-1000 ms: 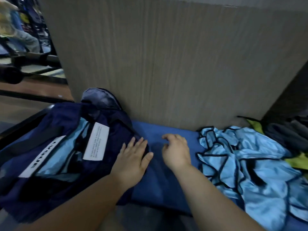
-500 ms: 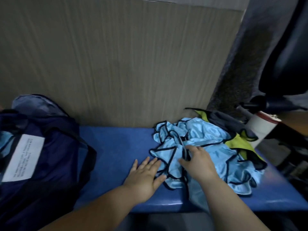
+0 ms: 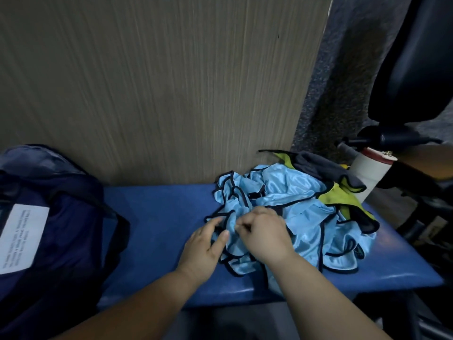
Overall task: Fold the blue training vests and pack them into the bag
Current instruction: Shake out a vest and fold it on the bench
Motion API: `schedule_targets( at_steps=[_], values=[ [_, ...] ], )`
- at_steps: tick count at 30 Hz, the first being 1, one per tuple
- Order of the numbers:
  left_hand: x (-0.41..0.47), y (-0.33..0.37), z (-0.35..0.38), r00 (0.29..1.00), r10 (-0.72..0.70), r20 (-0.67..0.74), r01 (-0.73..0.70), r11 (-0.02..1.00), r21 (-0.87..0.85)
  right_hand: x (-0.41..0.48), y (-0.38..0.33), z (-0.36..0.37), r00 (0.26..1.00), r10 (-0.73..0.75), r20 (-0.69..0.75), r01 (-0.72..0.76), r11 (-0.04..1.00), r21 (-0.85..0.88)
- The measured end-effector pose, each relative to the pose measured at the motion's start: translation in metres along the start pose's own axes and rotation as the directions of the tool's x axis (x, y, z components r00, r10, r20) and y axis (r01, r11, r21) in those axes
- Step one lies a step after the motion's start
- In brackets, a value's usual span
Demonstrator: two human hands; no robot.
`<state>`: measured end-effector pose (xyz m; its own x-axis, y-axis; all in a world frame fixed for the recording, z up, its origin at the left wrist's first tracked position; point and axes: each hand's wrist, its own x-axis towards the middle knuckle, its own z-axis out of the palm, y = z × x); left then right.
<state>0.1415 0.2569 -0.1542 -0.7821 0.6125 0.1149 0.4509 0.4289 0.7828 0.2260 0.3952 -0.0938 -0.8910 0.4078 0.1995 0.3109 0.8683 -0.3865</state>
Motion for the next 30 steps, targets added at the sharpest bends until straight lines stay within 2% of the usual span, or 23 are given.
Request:
schedule_targets(
  at_steps=[2,5,8,11,13,15,16,18,21,24,27,28,30],
  values=[
    [-0.001,0.002,-0.002,0.996,-0.039,-0.082,0.024,0.984,-0.177,-0.006,-0.009,0.003,0.996,-0.091,0.027,0.088,0.993,0.075],
    [-0.001,0.004,-0.006,0.985,-0.105,-0.139,0.047,0.93,-0.365,-0.015,-0.018,0.009,0.985,-0.158,0.072,0.125,0.934,0.333],
    [0.0,-0.002,-0.007,0.992,-0.082,-0.096,0.038,0.919,-0.392,-0.021,-0.022,0.01,0.975,-0.186,0.122,0.094,0.84,0.535],
    [0.001,-0.008,-0.006,0.996,-0.013,-0.091,-0.016,0.952,-0.307,-0.022,-0.02,0.004,0.976,-0.179,0.124,0.07,0.798,0.599],
    [0.001,-0.009,-0.004,0.996,0.024,-0.091,-0.042,0.981,-0.192,-0.017,-0.013,-0.002,0.996,-0.083,0.03,0.053,0.839,0.542],
    [-0.001,-0.007,-0.003,0.998,0.04,-0.053,-0.042,0.999,-0.031,-0.01,0.0,-0.012,0.997,0.048,-0.055,-0.028,0.945,0.325],
    [-0.002,-0.006,-0.003,0.998,0.048,-0.028,-0.047,0.998,0.046,-0.009,0.007,-0.018,0.993,0.104,-0.053,-0.092,0.978,0.187],
    [-0.005,-0.005,-0.002,0.998,0.058,0.008,-0.058,0.987,0.15,-0.006,0.021,-0.029,0.975,0.221,0.028,-0.221,0.975,0.007],
    [-0.007,-0.006,-0.002,0.998,0.051,0.023,-0.055,0.977,0.205,-0.005,0.035,-0.031,0.94,0.301,0.159,-0.286,0.952,-0.107],
    [-0.008,-0.005,-0.001,0.998,0.057,0.017,-0.06,0.975,0.216,-0.005,0.04,-0.022,0.91,0.299,0.286,-0.277,0.954,-0.117],
    [-0.011,-0.005,-0.002,0.997,0.081,-0.011,-0.078,0.985,0.151,-0.004,0.039,-0.022,0.916,0.279,0.287,-0.257,0.96,-0.113],
    [-0.012,-0.006,-0.003,0.994,0.101,-0.028,-0.097,0.988,0.117,-0.004,0.038,-0.024,0.923,0.274,0.271,-0.264,0.962,-0.073],
    [-0.013,-0.009,-0.004,0.984,0.171,-0.049,-0.167,0.982,0.087,-0.003,0.037,-0.029,0.938,0.267,0.221,-0.303,0.941,0.151]
  ],
)
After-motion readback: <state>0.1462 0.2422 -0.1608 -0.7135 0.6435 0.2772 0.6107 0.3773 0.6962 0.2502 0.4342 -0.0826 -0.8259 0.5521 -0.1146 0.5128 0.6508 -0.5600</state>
